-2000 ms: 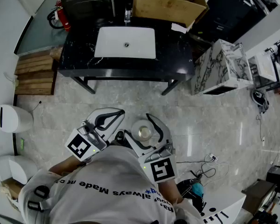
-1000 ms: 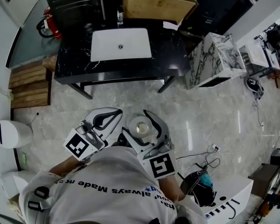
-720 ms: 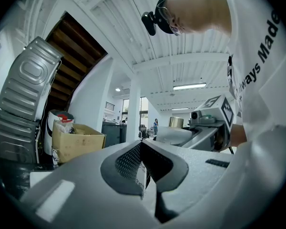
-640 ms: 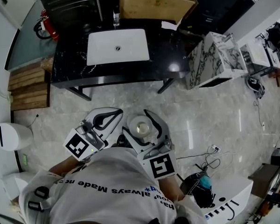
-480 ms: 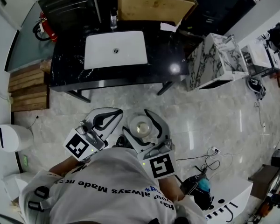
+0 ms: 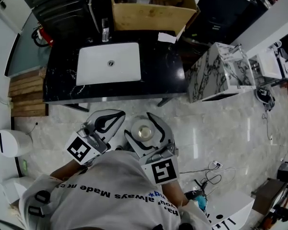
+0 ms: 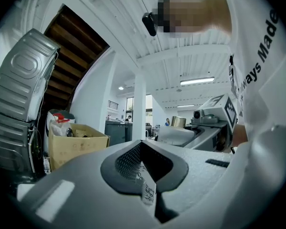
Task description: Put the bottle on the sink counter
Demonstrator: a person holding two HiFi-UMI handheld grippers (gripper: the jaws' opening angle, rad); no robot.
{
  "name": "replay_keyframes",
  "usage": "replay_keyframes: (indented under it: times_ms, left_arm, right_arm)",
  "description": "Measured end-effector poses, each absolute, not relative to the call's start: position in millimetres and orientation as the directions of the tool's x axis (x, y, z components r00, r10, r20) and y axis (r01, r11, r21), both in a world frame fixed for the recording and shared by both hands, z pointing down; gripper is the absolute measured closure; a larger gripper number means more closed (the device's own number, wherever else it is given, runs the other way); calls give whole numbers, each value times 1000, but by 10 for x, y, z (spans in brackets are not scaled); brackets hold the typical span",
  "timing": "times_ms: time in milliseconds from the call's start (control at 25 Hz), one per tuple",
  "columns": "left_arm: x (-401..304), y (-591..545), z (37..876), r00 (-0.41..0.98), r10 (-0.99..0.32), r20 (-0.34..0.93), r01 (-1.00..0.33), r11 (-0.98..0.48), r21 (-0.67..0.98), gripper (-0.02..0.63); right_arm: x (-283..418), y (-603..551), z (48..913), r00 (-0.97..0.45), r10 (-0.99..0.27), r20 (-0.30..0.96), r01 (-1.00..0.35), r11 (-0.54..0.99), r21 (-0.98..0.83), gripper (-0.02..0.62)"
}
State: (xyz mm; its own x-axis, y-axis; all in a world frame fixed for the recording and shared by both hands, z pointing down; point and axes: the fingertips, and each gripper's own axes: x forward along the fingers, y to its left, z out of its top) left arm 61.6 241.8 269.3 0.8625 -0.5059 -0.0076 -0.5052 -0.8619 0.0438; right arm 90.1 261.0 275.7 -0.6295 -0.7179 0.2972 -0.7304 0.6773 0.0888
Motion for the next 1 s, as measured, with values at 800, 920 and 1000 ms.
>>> replay_keyframes:
  times_ms: [800,920,1000]
  left_arm:
    - [1007,1454,2765,823,-569,6,-568,-821,59,603]
    - [948,1269,2795,825,-565,6,-565,-823,59,604]
    - [881,1116,2805,826,-564,2,-563,-824,61,603]
  right_arm:
    - [1340,1640,2864,-667,-674,317,-690,720,79,262]
    - [1275,1450,2869,-666,-676,314,-690,719,82,262]
    - [1207,1298,2890,-664,-677,317,-692,717,83,262]
